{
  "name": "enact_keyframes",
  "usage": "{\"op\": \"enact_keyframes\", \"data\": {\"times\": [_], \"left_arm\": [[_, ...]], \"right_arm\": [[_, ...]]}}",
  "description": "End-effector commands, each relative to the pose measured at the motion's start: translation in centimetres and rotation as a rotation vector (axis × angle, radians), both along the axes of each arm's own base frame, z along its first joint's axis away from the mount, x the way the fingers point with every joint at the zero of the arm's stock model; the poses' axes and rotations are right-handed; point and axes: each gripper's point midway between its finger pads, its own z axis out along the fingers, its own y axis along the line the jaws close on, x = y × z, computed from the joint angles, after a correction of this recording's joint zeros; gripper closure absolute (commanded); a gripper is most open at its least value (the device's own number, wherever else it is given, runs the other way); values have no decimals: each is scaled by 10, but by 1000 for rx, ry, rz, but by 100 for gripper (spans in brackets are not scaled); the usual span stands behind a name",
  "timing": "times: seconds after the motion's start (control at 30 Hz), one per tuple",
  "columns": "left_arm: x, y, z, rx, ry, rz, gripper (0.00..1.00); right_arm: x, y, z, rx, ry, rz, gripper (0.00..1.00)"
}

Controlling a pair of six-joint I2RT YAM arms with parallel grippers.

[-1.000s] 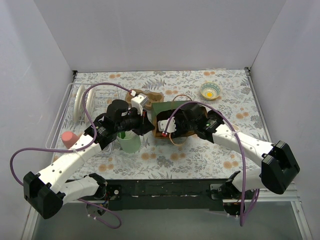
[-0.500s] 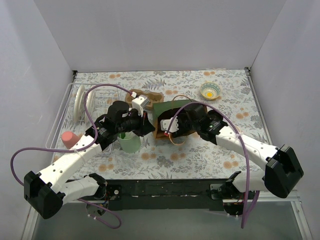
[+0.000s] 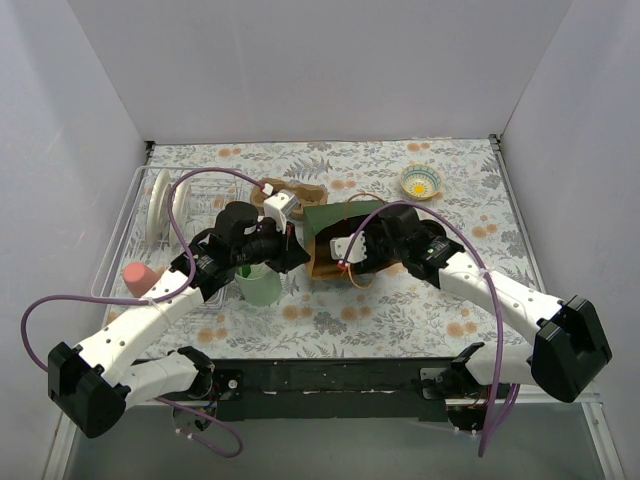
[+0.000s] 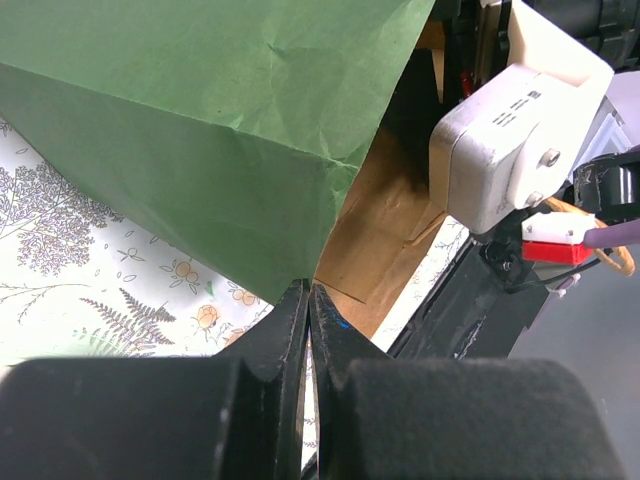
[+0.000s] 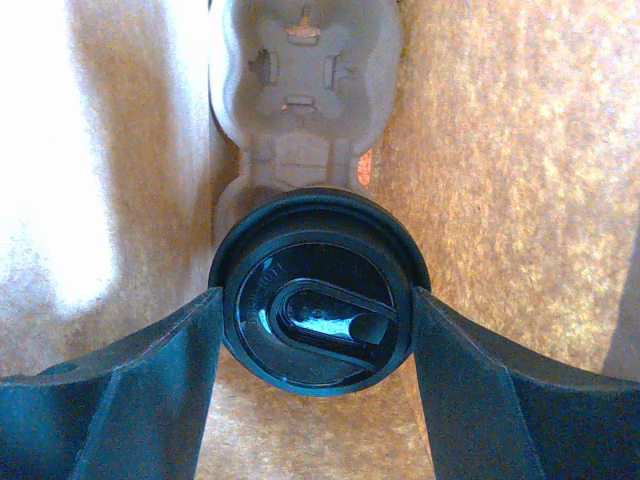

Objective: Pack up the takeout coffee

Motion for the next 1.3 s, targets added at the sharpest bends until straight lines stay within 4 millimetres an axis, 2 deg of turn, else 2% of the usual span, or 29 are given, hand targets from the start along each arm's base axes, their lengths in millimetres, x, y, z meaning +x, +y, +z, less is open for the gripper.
{"op": "enact_keyframes", "data": {"times": [0.0, 0.53, 0.87, 1.27], "left_arm": [[-1, -2, 12, -21, -33, -13, 100], [7, -7, 13, -22, -38, -11, 100], [5, -8, 17, -33, -35, -17, 100], [5, -9, 20, -44, -28, -14, 100]], "right_arm": [[1, 3, -5, -9, -2, 29, 79], [-3, -10, -13, -61, 57, -8, 79], [8, -10, -19, -69, 19, -17, 80], [14, -16, 3, -35, -72, -54, 80]]}}
